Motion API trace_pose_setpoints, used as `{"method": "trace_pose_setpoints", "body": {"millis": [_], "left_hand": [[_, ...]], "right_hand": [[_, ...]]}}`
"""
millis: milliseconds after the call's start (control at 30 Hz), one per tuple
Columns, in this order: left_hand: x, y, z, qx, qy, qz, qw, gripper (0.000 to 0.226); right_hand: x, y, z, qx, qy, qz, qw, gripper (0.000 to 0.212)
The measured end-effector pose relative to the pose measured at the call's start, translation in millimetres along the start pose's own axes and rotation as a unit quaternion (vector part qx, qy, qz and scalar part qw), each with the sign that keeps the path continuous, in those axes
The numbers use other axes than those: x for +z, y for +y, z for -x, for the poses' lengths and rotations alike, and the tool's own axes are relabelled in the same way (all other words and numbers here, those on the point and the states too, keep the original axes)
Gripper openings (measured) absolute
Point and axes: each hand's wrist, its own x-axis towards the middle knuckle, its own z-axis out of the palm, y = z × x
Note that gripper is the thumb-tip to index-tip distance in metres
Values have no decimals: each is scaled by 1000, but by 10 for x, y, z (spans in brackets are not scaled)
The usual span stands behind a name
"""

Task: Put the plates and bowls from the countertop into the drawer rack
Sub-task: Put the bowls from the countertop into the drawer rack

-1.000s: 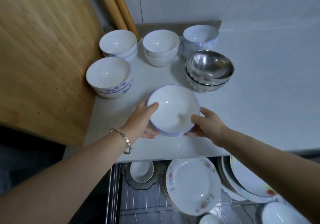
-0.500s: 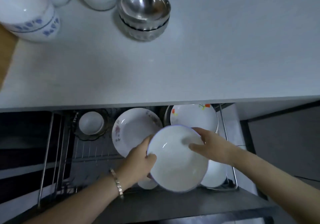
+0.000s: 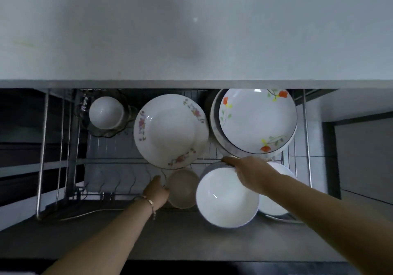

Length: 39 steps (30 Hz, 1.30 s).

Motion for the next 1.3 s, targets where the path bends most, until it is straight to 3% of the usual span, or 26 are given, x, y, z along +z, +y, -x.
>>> {"method": "trace_pose_setpoints", "body": {"millis": [100,433,767,1000,1300], "left_hand": [[50,10,-141,20,-5,-18,1000,43],[-35,-88,-238,34,32,-94,994,39],[-93,-96,-225,50,32,-75,995,44],[-34,-75,-175,71,41,-72,994,55],[56,-125,-113,79,31,-43,995,70]], "right_hand": [[50,-44,-101,-23,-24,41,999,52],[89,-246,-342,-31,-116,139,983,54],[346,-384,-865,-3,-125,170,978,43],[425,-485,-995,63,-155,142,976,44],[506,-513,-977,97,-128,214,964,44]]}}
